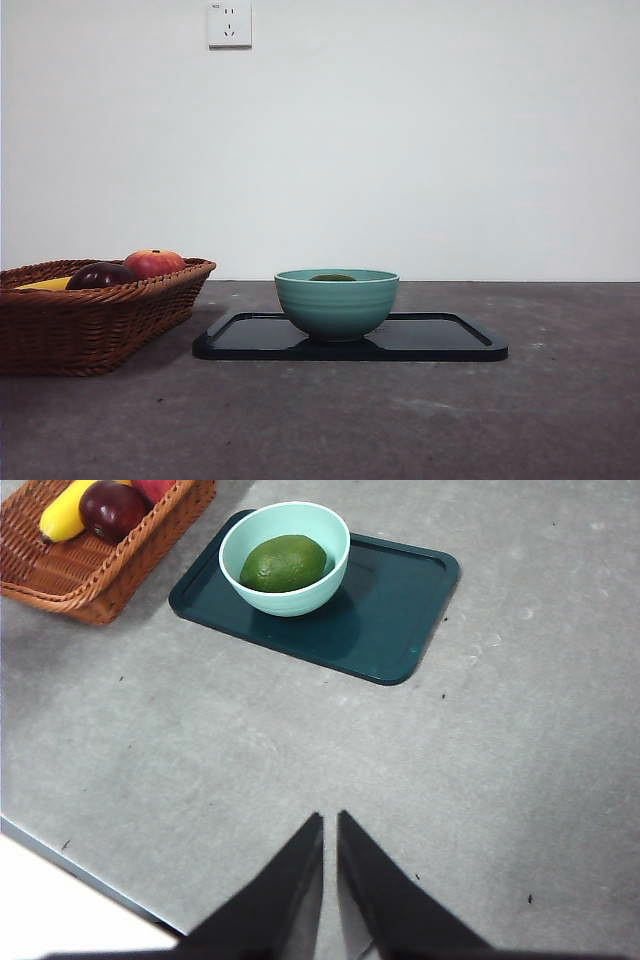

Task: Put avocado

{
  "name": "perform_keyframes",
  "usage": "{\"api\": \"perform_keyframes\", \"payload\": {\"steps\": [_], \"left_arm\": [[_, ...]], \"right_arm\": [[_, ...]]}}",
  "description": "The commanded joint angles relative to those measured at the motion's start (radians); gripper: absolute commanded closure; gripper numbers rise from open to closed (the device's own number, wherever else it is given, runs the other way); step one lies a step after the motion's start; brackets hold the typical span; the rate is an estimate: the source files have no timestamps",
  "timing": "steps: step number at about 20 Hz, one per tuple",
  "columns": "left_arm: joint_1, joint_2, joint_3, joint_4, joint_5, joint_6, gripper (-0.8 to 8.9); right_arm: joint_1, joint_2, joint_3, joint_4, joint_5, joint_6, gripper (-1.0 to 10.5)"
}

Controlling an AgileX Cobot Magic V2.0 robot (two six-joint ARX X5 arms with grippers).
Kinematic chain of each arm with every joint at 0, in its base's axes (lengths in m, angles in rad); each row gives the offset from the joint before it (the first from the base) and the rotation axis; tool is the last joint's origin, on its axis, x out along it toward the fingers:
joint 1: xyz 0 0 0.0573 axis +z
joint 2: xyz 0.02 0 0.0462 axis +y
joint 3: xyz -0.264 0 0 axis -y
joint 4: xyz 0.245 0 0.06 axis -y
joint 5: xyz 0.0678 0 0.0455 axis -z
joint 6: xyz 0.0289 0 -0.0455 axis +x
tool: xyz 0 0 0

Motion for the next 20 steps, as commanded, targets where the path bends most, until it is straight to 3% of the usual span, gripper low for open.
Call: {"api": "perform_keyframes", "payload": {"steps": [1,4,7,9,17,20], "left_arm": [[0.126,-0.005,0.009,0.007,0.013,0.012,7.95],[0.388,-0.005,0.008,0.035,0.013,0.025,7.95],[0.644,-0.006,-0.031,0.177,0.013,0.143,7.95],[0.745,-0.006,-0.094,0.293,0.015,0.203,7.95],[0.889,-0.079,-0.621,0.859,0.028,0.222,7.95],[0.912,-0.176,-0.789,0.946,0.028,0.211,7.95]], "right_arm": [[0.011,0.003,0.008,0.010,0.002,0.007,9.3],[0.011,0.003,0.008,0.010,0.002,0.007,9.3],[0.011,0.003,0.008,0.010,0.002,0.007,9.3],[0.011,0.003,0.008,0.010,0.002,0.007,9.3],[0.011,0.003,0.008,0.010,0.002,0.007,9.3],[0.011,0.003,0.008,0.010,0.002,0.007,9.3]]}}
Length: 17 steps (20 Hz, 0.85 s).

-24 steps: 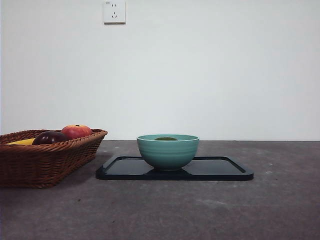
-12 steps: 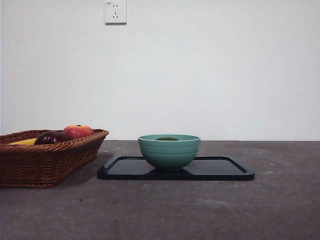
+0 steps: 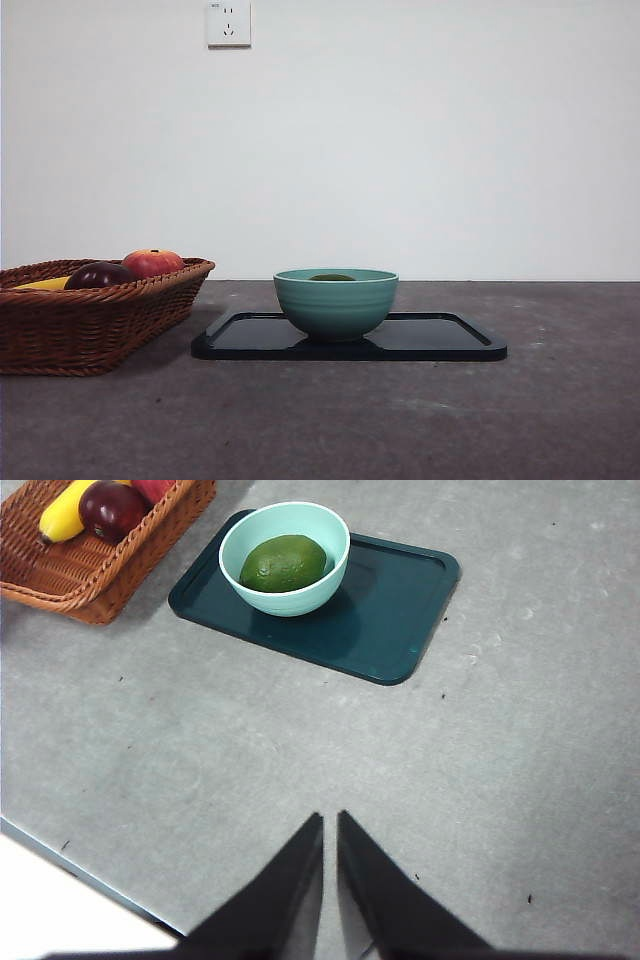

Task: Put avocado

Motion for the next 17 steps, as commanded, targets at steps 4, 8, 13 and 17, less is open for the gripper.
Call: {"api": "perform_keyframes", "payload": {"steps": [4,8,13,17], "left_arm": [[0.006,-0.156,-0.161,0.020,0.004,-0.015,7.95],[0.005,-0.212,-0.200,0.018,0.004,-0.014,7.95],[0.003,-0.224,-0.229,0.016,0.004,-0.014,7.95],[0.003,-0.233,-0.240,0.013,0.004,-0.012,7.95]], "right_arm": [[0.011,0.003,0.008,0.010,0.002,0.007,9.3],[0.011,0.003,0.008,0.010,0.002,0.007,9.3],[0.011,0.003,0.008,0.010,0.002,0.007,9.3],[0.011,0.003,0.008,0.010,0.002,0.007,9.3]]}}
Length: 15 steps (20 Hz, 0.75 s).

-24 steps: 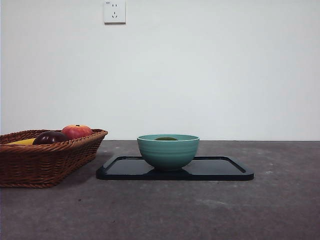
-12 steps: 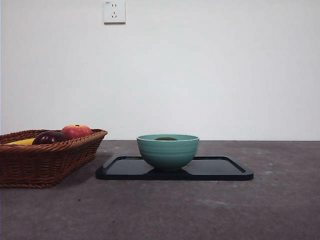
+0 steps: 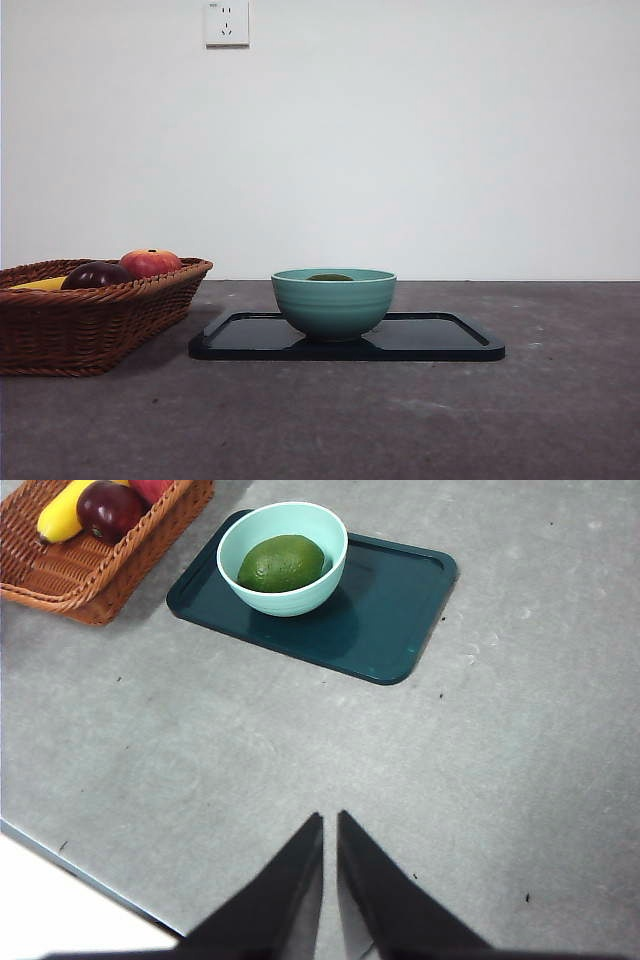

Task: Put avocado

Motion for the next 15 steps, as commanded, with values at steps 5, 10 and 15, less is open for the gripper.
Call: {"api": "perform_keyframes", "payload": {"steps": [5,10,15], "left_arm": [[-0.011,-0.016,-0.021,-0.014,0.006,0.001,7.95],[-0.025,-0.047,-0.021,-0.015,0.006,0.005,7.95],[-0.025,-0.048,-0.021,-0.009,0.006,-0.014,7.95]], "right_arm": [[0.011,0.003,0.008,0.010,0.002,0.007,9.3],[0.011,0.003,0.008,0.010,0.002,0.007,9.3],[0.011,0.003,0.008,0.010,0.002,0.007,9.3]]}}
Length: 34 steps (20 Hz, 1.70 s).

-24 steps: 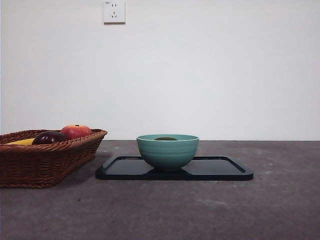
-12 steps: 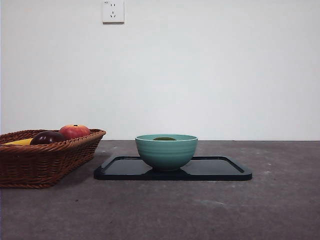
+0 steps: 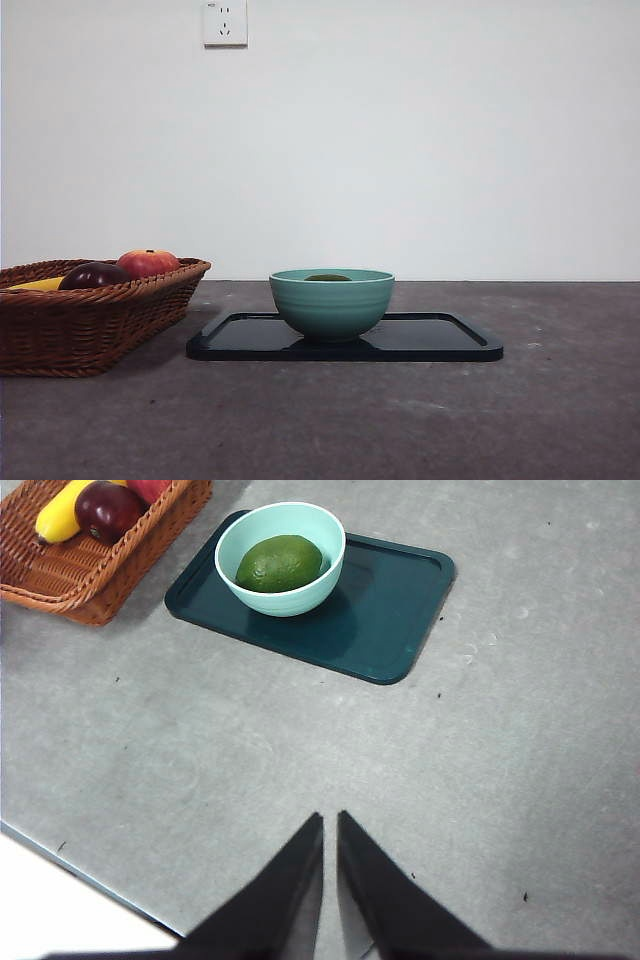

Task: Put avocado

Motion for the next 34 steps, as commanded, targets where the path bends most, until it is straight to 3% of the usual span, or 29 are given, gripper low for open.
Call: {"api": "perform_keyframes", "payload": {"steps": [1,15,19,21,24,26,30,34], "left_arm": [[-0.003,-0.001,-0.021,-0.007,0.004,-0.026,7.95],[-0.003,-0.001,-0.021,-0.007,0.004,-0.026,7.95],[-0.003,-0.001,-0.021,-0.007,0.004,-0.026,7.95],[-0.003,-0.001,-0.021,-0.007,0.004,-0.026,7.95],[-0.003,-0.001,-0.021,-0.007,0.004,-0.026,7.95],[-0.003,-0.001,-0.021,-0.007,0.004,-0.026,7.95],[-0.003,-0.001,-0.021,-0.007,0.004,-0.026,7.95],[-0.003,-0.001,-0.021,-0.007,0.004,-0.026,7.95]], "right_arm": [[0.010,0.003,0.008,0.010,0.002,0.007,9.3],[-0.011,0.000,0.008,0.011,0.009,0.006,9.3],[-0.206,-0.033,-0.009,0.011,0.011,-0.016,9.3],[-0.328,-0.065,-0.085,0.162,0.014,-0.142,9.3],[-0.523,-0.167,-0.276,0.491,-0.236,-0.317,9.3],[-0.629,-0.241,-0.414,0.665,-0.342,-0.389,9.3],[-0.777,-0.340,-0.642,0.884,-0.373,-0.409,9.3],[-0.836,-0.388,-0.766,0.968,-0.369,-0.412,9.3]]}}
